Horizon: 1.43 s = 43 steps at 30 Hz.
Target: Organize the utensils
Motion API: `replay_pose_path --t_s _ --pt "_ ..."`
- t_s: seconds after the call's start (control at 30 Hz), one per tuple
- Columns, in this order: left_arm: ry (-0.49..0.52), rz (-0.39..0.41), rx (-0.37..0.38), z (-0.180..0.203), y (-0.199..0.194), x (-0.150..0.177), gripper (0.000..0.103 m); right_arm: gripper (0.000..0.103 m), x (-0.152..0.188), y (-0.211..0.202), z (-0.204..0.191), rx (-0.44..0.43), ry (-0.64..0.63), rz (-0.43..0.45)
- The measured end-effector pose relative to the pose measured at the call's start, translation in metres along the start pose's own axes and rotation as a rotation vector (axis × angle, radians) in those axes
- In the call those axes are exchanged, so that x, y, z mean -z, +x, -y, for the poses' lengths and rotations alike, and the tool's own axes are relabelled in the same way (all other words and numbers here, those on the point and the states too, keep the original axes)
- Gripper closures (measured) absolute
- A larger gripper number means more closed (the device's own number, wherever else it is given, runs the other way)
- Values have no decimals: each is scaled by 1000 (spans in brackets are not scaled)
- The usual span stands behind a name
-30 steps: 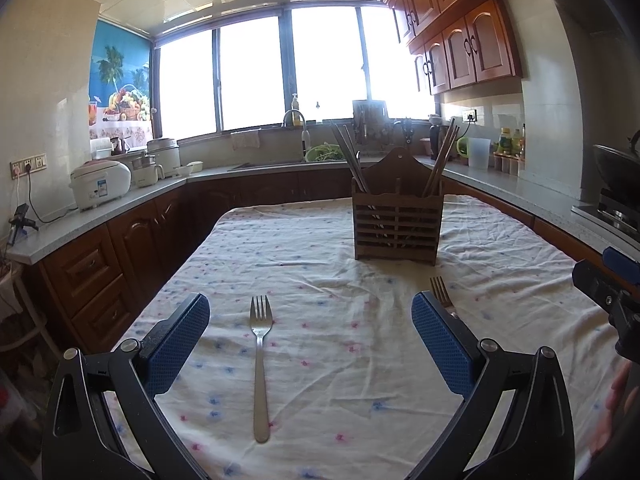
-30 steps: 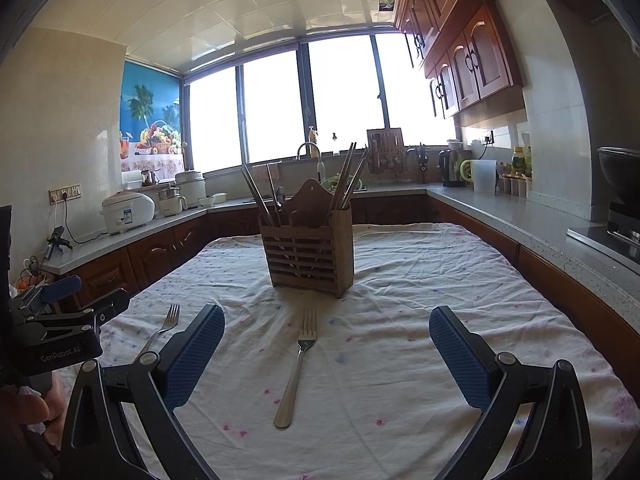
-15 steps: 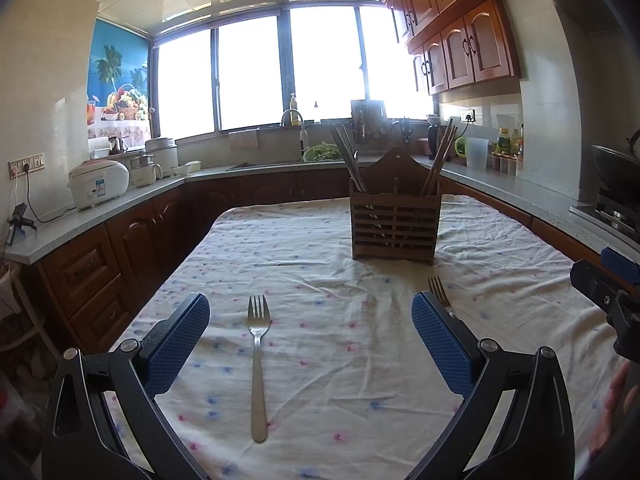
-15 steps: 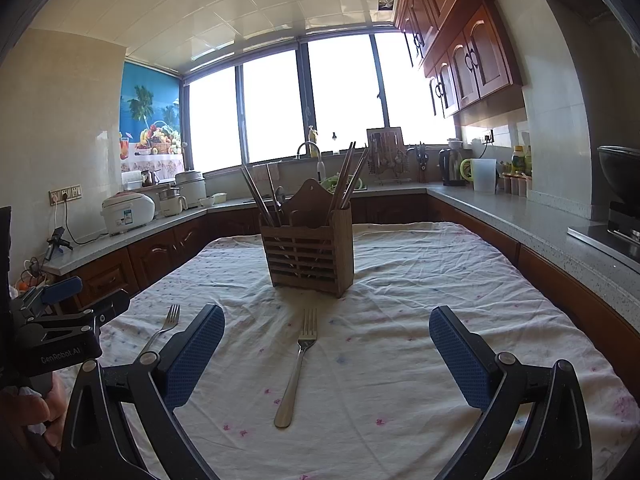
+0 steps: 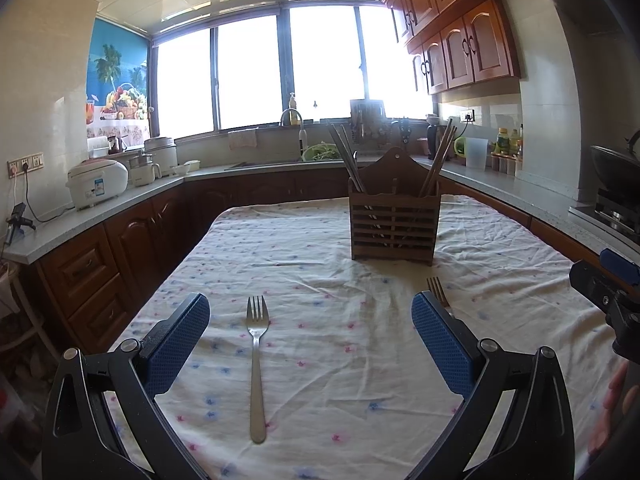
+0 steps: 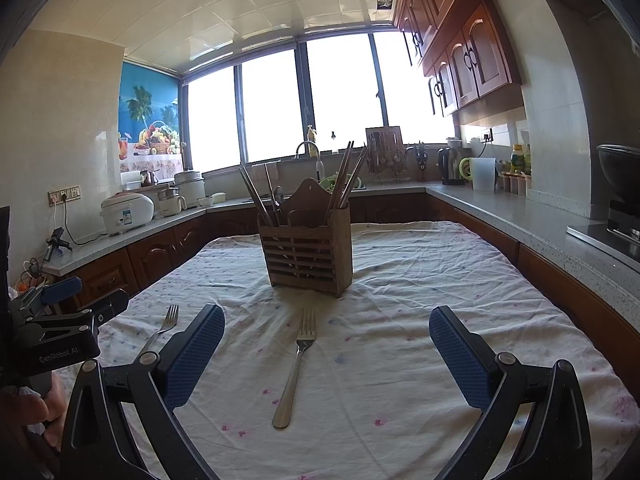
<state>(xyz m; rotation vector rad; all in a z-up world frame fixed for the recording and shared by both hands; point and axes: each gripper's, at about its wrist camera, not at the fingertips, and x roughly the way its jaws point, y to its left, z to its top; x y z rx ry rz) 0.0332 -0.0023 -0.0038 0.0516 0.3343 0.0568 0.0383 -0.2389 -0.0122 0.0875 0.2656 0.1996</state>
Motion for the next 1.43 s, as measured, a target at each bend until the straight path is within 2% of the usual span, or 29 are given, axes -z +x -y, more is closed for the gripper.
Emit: replay_pose_path --t_s 1.43 --pt "-2 -28 29 4 9 -1 0 0 0 14 7 6 29 -42"
